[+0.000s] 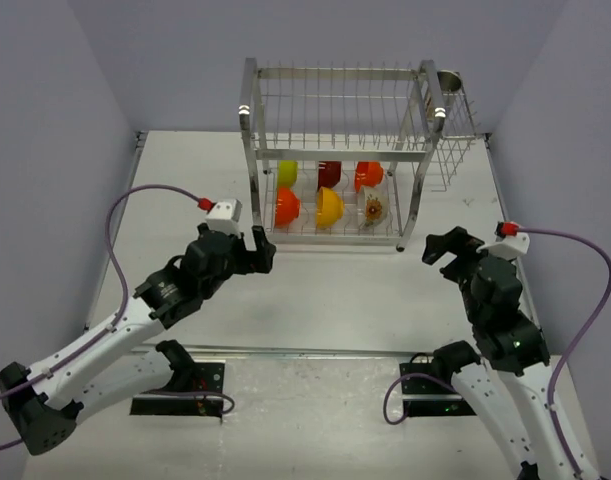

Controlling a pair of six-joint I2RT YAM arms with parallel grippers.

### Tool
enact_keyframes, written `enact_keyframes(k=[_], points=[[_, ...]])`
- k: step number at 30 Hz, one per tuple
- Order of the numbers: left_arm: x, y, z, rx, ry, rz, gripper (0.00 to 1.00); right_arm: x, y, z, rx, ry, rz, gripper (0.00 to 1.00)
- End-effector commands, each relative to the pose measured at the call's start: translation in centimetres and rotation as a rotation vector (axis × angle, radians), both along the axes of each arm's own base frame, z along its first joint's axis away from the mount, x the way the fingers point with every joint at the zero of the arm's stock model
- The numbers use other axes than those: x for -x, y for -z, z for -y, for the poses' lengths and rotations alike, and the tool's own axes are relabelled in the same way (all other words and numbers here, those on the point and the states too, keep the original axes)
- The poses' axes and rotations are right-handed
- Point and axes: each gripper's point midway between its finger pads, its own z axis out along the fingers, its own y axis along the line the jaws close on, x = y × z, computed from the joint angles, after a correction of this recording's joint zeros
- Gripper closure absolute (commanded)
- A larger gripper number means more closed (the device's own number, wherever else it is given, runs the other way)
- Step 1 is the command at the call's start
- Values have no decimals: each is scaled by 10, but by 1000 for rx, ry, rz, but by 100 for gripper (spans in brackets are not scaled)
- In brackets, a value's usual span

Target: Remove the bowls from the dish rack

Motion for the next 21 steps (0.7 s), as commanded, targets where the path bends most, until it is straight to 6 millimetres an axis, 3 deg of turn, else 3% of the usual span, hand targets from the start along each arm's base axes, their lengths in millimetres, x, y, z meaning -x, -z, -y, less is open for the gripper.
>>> enact_keyframes(k=[1, 3, 6, 8, 9, 10, 12, 14, 15, 16, 18, 19, 21], points=[[-1, -16, 30, -5, 63, 70, 0, 2, -13, -1, 0, -19, 72, 1], [6, -20, 55, 4, 120, 85, 0, 6, -22, -6, -14, -56, 119, 1], [11, -7, 103, 6, 230, 68, 0, 9, -26, 2, -16, -19, 135, 1], [13, -16, 134, 90, 300, 79, 6, 10, -27, 4, -16, -10, 143, 1], [13, -8, 147, 93, 328, 65, 14, 11, -28, 5, -19, -7, 151, 2], [8, -23, 161, 151, 346, 111, 17, 11, -28, 5, -20, -5, 152, 3], [3, -18, 179, 148, 367, 118, 27, 11, -27, 6, -18, 1, 146, 5], [-7, -26, 190, 158, 365, 159, 48, 12, -27, 5, -20, -6, 147, 6], [-10, -19, 195, 149, 366, 161, 63, 12, -27, 5, -20, -9, 149, 6], [-16, -25, 200, 177, 354, 197, 70, 12, -27, 4, -20, -11, 151, 6], [-20, -13, 207, 167, 362, 213, 71, 12, -28, 3, -21, -17, 155, 6], [-23, -22, 214, 201, 366, 260, 71, 11, -28, 3, -20, -19, 157, 6], [-28, -20, 223, 230, 374, 305, 71, 11, -28, 2, -20, -22, 155, 5]])
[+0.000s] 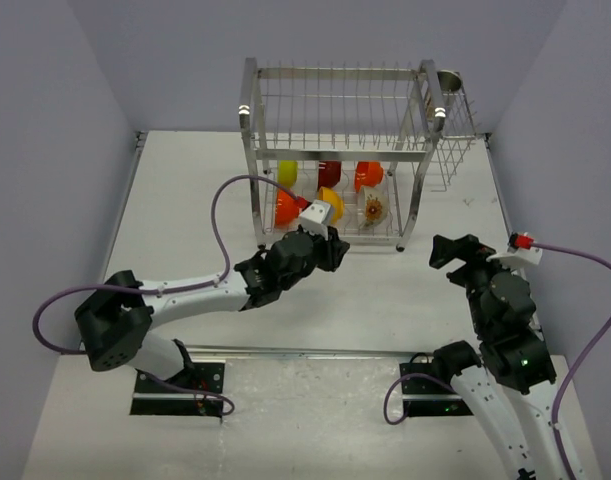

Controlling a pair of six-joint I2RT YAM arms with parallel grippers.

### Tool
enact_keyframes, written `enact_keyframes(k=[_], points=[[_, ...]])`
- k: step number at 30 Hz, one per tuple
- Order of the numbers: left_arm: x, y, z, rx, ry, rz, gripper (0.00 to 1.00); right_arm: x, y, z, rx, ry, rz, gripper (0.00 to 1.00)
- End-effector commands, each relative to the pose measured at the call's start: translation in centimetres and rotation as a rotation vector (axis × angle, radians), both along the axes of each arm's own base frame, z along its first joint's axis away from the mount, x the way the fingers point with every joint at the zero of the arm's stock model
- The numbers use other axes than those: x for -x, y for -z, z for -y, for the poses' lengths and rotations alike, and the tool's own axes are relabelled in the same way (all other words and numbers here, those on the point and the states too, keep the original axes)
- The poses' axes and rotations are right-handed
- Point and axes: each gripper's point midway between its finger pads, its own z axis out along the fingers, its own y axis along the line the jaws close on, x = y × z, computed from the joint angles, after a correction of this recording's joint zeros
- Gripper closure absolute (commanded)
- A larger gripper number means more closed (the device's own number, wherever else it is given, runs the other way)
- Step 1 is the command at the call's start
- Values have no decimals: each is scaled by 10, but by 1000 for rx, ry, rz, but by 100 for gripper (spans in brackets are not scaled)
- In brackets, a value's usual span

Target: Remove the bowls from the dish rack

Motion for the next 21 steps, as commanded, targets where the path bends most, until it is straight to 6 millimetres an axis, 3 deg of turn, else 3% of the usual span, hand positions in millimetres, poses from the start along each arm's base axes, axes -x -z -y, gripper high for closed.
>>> enact_keyframes(k=[1, 2, 3, 4, 5, 8, 9, 10, 12, 13, 14, 15, 17, 18, 20, 21], points=[[-13, -44, 27, 165, 28, 177, 63, -1, -5, -2, 8, -17, 25, 5], [-14, -42, 29, 166, 32, 195, 31, -1, -5, -2, 8, -17, 25, 5], [-16, -36, 31, 166, 27, 203, 15, 0, -5, -2, 8, -15, 26, 5], [-18, -44, 34, 193, 33, 237, 2, 2, -5, 0, 4, -12, 35, 5], [-20, -43, 35, 191, 24, 246, 0, 3, -5, 0, 1, -13, 41, 5], [-16, -34, 46, 223, 75, 259, 0, 7, -5, 0, -5, -19, 53, 5], [-15, -44, 46, 276, 77, 279, 0, 8, -4, -1, -5, -22, 53, 5], [-9, -34, 42, 293, 87, 261, 0, 8, -5, -1, -6, -24, 54, 5], [-6, -36, 39, 345, 83, 271, 0, 8, -6, -1, -5, -24, 53, 5], [-10, -34, 39, 341, 63, 265, 0, 8, -6, -1, -4, -25, 52, 5], [-13, -19, 43, 286, 64, 247, 0, 7, -6, -1, -2, -25, 49, 5], [-23, -23, 43, 254, 10, 279, 0, 7, -6, -1, -3, -24, 51, 5], [-28, -10, 52, 192, -15, 290, 1, 6, -6, -1, -2, -24, 48, 5], [-34, -2, 53, 150, -37, 285, 4, 7, -5, -1, -1, -24, 45, 5], [-46, 6, 69, 103, -44, 291, 30, 8, -6, -1, -3, -25, 48, 5], [-54, -4, 76, 112, -65, 305, 31, 9, -7, 0, -3, -24, 51, 5]])
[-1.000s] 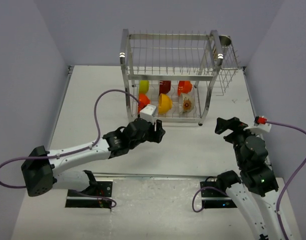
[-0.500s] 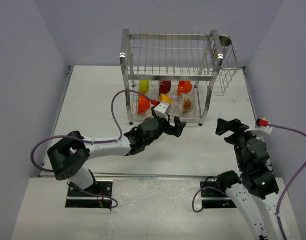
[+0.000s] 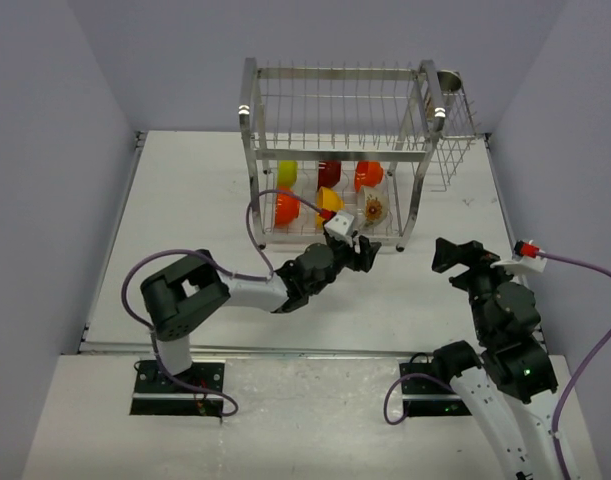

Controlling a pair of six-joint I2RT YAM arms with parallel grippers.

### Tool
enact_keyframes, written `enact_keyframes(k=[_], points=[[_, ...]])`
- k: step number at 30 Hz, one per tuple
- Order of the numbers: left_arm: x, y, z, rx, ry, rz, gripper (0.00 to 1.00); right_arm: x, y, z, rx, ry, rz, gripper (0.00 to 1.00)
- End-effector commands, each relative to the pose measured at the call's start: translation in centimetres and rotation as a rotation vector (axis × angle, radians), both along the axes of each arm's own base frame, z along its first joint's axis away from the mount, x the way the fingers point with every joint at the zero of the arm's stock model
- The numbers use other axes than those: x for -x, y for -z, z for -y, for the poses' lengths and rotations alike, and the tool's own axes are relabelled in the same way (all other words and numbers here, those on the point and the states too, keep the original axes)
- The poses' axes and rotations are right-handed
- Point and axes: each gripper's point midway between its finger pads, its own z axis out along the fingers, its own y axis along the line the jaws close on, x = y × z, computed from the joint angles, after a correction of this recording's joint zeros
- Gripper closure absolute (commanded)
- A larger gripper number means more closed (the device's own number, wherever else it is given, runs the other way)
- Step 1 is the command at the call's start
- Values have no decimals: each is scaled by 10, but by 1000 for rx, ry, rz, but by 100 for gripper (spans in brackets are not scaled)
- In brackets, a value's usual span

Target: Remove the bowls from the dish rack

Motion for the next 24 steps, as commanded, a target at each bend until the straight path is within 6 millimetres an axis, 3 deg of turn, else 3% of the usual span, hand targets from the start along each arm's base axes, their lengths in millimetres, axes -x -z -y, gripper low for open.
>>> enact_keyframes(k=[1, 6, 14, 16, 17, 18, 24], points=[[-25, -18, 17, -19, -80, 75, 30, 1, -3, -2, 10, -17, 8, 5], [-43, -23, 15, -31, -168, 95, 23, 3, -4, -3, 7, -25, 16, 5], [-62, -33, 6, -53, -204, 86, 22, 3, -5, -5, 8, -36, 23, 5], [-76, -29, -1, -44, -187, 45, 26, 3, -6, -5, 8, -36, 25, 5], [-73, -27, 6, -15, -109, 18, 28, 4, -6, -4, 8, -36, 25, 5], [-83, -25, -4, -4, -123, 6, 31, 4, -6, -4, 7, -36, 26, 5], [-89, -27, -7, 10, -61, -7, 32, 3, -6, -6, 7, -45, 34, 5]])
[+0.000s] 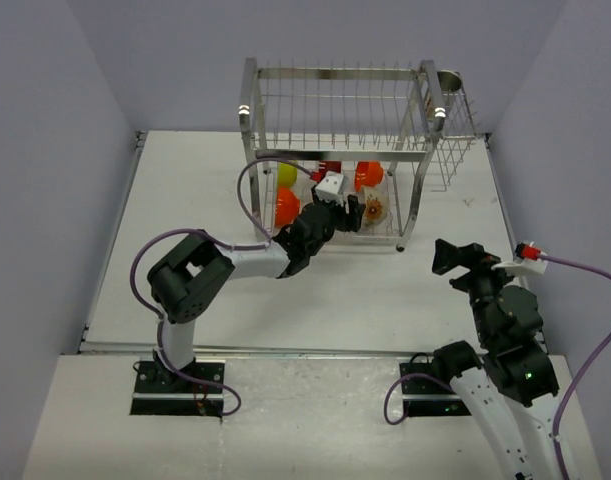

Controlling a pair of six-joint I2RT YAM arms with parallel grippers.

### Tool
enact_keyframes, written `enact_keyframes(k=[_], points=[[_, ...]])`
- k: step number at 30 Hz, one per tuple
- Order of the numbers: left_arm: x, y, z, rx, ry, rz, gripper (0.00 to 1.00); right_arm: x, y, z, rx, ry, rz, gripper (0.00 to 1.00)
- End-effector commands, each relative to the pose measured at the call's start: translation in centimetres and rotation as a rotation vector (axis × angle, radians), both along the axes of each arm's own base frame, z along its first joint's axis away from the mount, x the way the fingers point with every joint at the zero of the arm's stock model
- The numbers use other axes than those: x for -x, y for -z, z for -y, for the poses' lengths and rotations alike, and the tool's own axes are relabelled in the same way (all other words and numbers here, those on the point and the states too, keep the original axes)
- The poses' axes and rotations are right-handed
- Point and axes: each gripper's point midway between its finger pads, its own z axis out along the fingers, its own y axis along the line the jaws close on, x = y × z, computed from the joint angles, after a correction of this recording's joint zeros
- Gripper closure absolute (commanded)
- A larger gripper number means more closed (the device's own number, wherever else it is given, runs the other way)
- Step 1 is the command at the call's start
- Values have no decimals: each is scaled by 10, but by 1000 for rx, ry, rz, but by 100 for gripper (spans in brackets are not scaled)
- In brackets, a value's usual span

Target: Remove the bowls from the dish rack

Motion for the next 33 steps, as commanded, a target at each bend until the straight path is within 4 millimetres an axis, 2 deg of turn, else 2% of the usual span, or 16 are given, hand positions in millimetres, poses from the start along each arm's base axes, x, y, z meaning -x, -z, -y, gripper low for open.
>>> enact_keyframes(k=[1, 7, 14, 23, 26, 33], points=[[9, -24, 16, 60, 103, 7, 32, -1, -2, -4, 11, -23, 14, 5], [18, -31, 26, 95, 192, 21, 32, -1, -2, -4, 11, -22, 14, 5], [25, -28, 33, 123, 264, 1, 32, -2, -1, -4, 13, -25, 12, 5], [11, -15, 45, 118, 295, -41, 32, 1, -5, -3, 9, -25, 31, 5], [5, -2, 49, 111, 304, -66, 32, 1, -5, -3, 9, -26, 34, 5], [-7, 14, 57, 96, 306, -94, 34, 1, -4, -3, 9, -23, 34, 5]])
